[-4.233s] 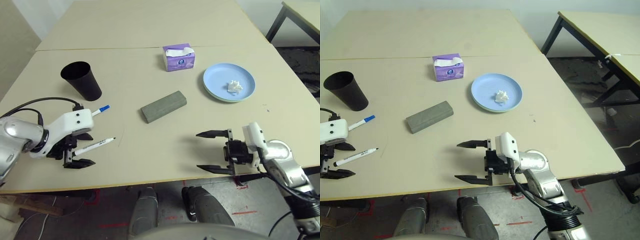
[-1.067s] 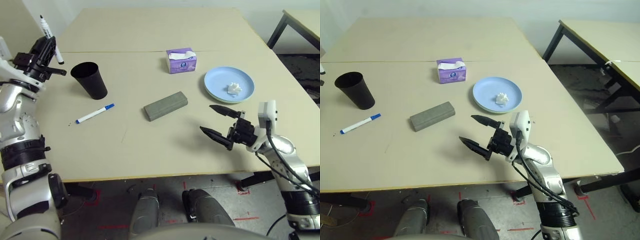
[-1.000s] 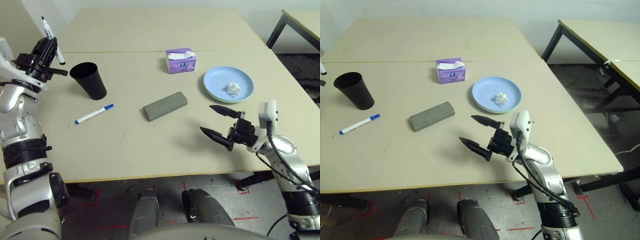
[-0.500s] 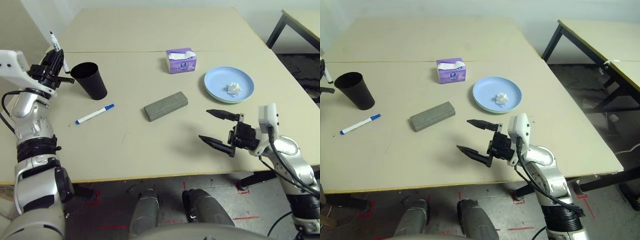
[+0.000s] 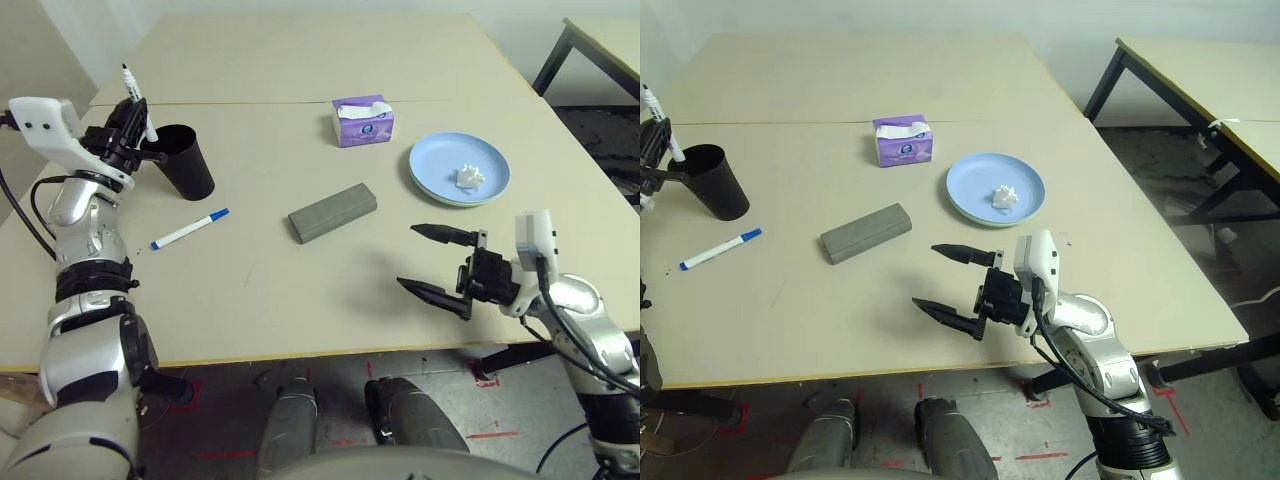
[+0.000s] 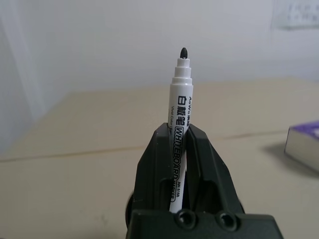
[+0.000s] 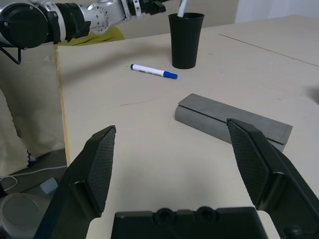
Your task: Organize and tidy the items on the table.
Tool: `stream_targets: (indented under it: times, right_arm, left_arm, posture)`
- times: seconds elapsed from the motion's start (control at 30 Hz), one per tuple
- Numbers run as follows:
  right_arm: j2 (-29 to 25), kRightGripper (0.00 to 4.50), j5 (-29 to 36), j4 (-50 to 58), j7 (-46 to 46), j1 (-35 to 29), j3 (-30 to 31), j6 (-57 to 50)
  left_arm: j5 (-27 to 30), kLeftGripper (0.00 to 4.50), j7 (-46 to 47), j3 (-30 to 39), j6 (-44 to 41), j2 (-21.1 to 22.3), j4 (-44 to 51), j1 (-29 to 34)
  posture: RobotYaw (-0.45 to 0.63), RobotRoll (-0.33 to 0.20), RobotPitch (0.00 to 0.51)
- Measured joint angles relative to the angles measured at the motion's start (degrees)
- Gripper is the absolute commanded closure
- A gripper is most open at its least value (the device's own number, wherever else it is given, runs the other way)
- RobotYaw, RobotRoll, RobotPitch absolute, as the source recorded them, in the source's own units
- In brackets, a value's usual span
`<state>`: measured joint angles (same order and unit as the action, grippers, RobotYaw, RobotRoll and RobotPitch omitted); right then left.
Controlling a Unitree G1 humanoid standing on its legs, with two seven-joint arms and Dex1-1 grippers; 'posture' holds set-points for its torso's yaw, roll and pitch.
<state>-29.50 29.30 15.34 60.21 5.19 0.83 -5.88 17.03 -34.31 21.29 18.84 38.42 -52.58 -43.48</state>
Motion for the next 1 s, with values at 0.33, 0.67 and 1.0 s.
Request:
stream_targets:
  times: [0.33, 0.67, 1.0]
  right_arm:
    - [0.27, 0.00, -0.01, 0.00, -0.36, 0.34, 0.59, 0.00]
    - [0.27, 0.00, -0.01, -0.01, -0.30, 0.34, 0.66, 0.00]
    - [0.20, 0.00, -0.12, -0.77, 1.25, 1.74, 0.97, 0.55]
  left_arm:
    - [-1.76, 3.23, 1.50, -1.89, 0.01, -0.08, -1.42, -0.02]
    - [-1.63, 0.04, 1.48, -1.91, 0.25, -0.08, -1.42, -0.02]
    - [2.94, 0.04, -6.32, 0.18, -2.15, 5.04, 6.45, 1.14]
  posture:
    - [-0.07, 0.000, 0.136]
    - [-0.06, 0.000, 0.130]
    - [-0.04, 0.000, 0.122]
